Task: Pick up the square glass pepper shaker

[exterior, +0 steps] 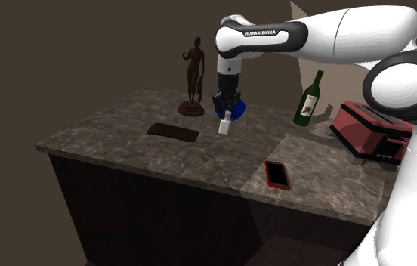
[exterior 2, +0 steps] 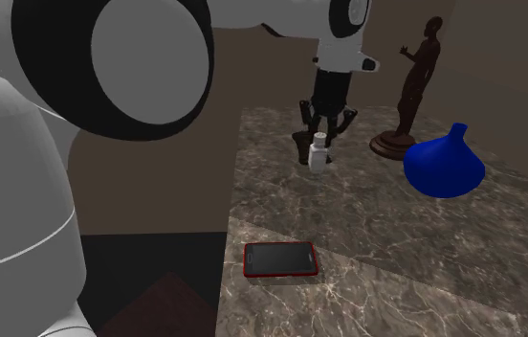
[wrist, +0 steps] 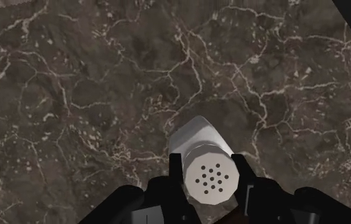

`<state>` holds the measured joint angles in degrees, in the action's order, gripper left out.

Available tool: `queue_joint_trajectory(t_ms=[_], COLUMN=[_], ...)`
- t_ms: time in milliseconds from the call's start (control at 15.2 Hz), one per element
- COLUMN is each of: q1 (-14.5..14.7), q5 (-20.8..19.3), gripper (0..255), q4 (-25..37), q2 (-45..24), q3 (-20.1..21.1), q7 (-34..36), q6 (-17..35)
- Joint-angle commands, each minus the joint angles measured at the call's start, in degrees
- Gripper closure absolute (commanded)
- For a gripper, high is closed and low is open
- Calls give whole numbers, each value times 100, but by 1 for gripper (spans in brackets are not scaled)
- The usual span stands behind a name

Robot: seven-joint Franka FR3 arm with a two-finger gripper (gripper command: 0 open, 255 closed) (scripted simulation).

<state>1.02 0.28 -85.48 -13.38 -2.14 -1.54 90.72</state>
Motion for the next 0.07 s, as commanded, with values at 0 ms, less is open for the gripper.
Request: queue_joint_trajectory(t_ms=[0], q1=[2], q5=[1], gripper=[255], q4=[74], q2=[-18], q3=[1], q7=[3], q6=[-58])
